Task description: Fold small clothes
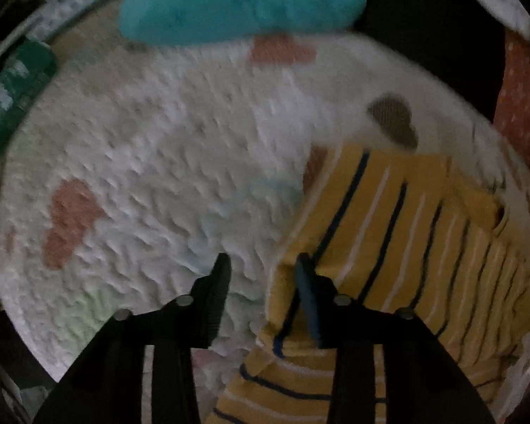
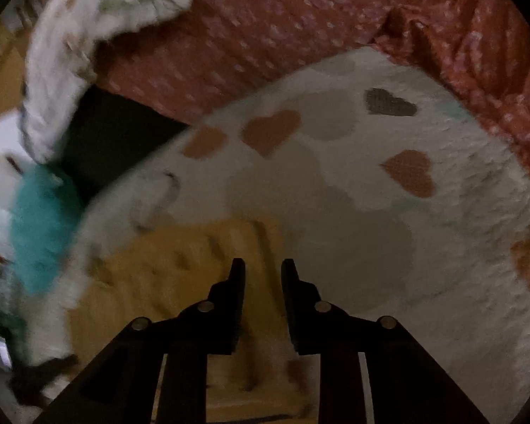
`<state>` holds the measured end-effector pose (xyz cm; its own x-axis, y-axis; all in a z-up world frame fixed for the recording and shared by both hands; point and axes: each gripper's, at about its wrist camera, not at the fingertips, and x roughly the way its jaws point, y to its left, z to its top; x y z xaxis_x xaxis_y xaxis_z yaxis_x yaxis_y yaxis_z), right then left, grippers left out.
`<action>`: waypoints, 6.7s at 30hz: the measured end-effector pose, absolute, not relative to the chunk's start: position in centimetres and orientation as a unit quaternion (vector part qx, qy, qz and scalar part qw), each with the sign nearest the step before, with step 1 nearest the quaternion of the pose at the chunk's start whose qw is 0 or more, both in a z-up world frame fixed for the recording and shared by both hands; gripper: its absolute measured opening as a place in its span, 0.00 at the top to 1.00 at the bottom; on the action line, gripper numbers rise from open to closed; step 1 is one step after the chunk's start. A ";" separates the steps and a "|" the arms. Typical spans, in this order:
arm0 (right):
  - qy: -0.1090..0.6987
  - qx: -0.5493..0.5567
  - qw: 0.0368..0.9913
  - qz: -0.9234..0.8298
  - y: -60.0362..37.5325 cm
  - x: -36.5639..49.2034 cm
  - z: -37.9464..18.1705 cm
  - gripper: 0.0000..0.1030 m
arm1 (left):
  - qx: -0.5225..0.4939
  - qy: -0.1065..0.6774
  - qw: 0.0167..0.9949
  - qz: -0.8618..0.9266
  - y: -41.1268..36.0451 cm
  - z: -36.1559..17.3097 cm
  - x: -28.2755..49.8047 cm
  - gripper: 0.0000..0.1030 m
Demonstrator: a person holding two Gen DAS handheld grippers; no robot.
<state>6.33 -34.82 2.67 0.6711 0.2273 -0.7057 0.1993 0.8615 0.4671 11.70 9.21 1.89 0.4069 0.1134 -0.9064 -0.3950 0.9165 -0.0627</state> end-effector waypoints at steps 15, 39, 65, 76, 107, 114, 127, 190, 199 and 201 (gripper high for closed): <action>0.500 0.249 0.816 0.147 -24.9 9.6 -3.1 0.84 | -0.175 0.537 0.824 0.039 4.9 -1.0 16.6 0.65; 0.509 0.274 0.815 0.044 -33.0 -0.1 -2.1 0.61 | -0.272 0.554 0.786 0.037 12.8 -2.4 5.8 0.51; 0.584 0.110 0.804 0.022 -30.6 -21.9 -1.7 0.34 | -0.342 0.621 0.704 0.048 15.3 -9.1 -14.2 0.32; 0.613 0.201 0.763 0.049 -30.7 -23.5 -5.3 0.31 | -0.295 0.645 0.704 -0.023 10.3 -10.0 -14.1 0.32; 0.483 0.263 0.814 0.185 -28.0 -18.4 5.9 0.94 | -0.397 0.524 0.743 -0.128 10.2 1.9 -11.6 0.93; 0.451 0.238 0.842 0.178 -27.8 -11.7 8.5 0.94 | -0.382 0.497 0.769 -0.123 9.5 4.7 -4.4 0.93; 0.452 0.251 0.846 0.130 -28.1 4.4 4.6 0.94 | -0.333 0.514 0.786 -0.082 7.1 2.7 11.4 0.93; 0.506 0.209 0.835 0.057 -30.3 11.2 -0.4 0.84 | 0.147 0.497 0.851 -0.089 2.4 0.7 11.0 0.48; 0.506 0.218 0.832 0.059 -30.4 11.2 -0.2 0.84 | 0.082 0.488 0.855 -0.153 3.1 2.1 11.3 0.49; 0.506 0.222 0.832 0.059 -30.5 11.2 -0.3 0.84 | 0.084 0.481 0.856 -0.168 2.5 2.5 10.8 0.49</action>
<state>11.19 -30.50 -0.25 0.4813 0.3219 -0.8153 0.1265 0.8949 0.4279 10.81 2.52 2.48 0.4806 -0.2069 -0.8522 0.3690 0.9292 -0.0175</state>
